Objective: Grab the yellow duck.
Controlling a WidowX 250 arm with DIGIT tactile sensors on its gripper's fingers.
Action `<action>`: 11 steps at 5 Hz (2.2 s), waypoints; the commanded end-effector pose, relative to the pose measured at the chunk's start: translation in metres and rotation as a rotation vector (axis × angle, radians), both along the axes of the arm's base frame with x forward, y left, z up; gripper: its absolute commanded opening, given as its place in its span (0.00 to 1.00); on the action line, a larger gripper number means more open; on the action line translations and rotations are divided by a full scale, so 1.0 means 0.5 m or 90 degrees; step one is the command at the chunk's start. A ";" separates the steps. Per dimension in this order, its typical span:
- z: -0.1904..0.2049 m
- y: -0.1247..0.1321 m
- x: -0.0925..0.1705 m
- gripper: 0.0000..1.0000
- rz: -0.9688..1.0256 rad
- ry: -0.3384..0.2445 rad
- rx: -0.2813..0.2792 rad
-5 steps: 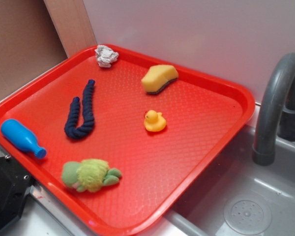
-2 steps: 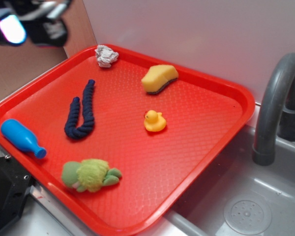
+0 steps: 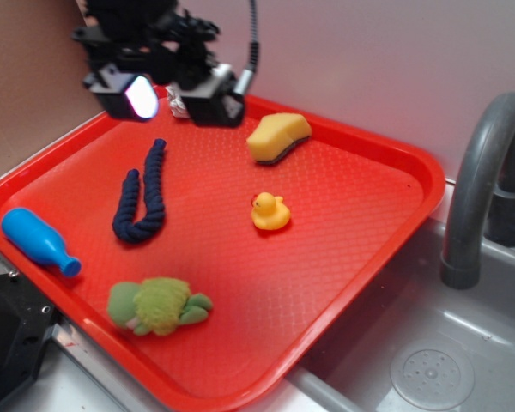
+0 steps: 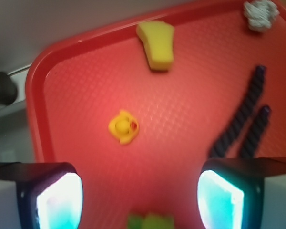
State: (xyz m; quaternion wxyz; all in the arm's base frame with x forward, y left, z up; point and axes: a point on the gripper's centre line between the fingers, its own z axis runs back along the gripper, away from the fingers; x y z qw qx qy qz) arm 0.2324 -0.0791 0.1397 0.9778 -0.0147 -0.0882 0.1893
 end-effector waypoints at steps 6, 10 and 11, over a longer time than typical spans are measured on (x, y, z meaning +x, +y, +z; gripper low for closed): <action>-0.174 -0.020 0.077 0.00 -0.056 -0.060 0.009; -0.063 -0.036 0.064 0.00 -0.096 -0.005 0.075; 0.023 -0.020 0.061 0.00 -0.109 0.011 0.057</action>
